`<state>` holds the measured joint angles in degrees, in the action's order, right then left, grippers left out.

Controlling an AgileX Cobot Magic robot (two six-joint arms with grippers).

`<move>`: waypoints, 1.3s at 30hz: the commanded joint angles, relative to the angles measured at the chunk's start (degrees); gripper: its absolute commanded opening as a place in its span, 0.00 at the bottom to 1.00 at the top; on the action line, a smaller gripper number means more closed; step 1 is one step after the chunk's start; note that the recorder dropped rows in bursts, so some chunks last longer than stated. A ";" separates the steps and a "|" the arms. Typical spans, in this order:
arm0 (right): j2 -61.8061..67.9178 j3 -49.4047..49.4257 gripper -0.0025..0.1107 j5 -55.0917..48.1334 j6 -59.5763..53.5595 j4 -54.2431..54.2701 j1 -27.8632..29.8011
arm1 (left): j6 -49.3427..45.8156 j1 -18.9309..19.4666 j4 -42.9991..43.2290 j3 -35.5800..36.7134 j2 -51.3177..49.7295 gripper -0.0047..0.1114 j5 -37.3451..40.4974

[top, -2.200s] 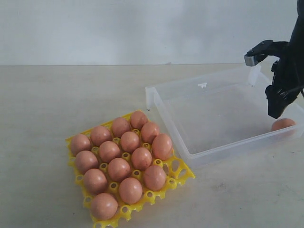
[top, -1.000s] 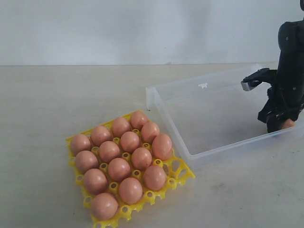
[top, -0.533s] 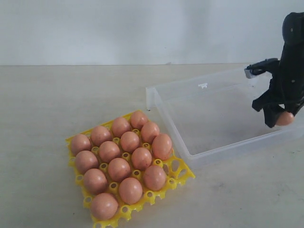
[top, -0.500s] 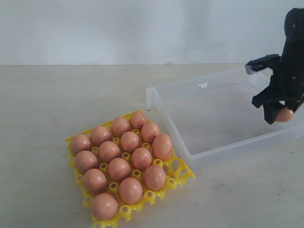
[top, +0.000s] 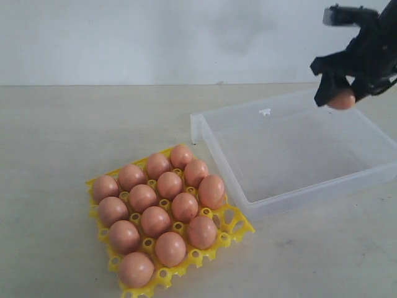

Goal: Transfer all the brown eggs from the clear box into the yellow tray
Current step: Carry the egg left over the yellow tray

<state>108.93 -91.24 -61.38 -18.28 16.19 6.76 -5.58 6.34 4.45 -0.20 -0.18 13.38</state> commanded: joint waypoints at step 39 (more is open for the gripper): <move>-18.69 53.43 0.02 131.35 94.04 -65.74 -27.44 | 0.18 -0.27 -0.11 0.20 0.18 0.08 -0.09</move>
<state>88.47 -37.84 64.01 72.82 -44.08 -23.82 -5.58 6.34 4.45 -0.20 -0.18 13.38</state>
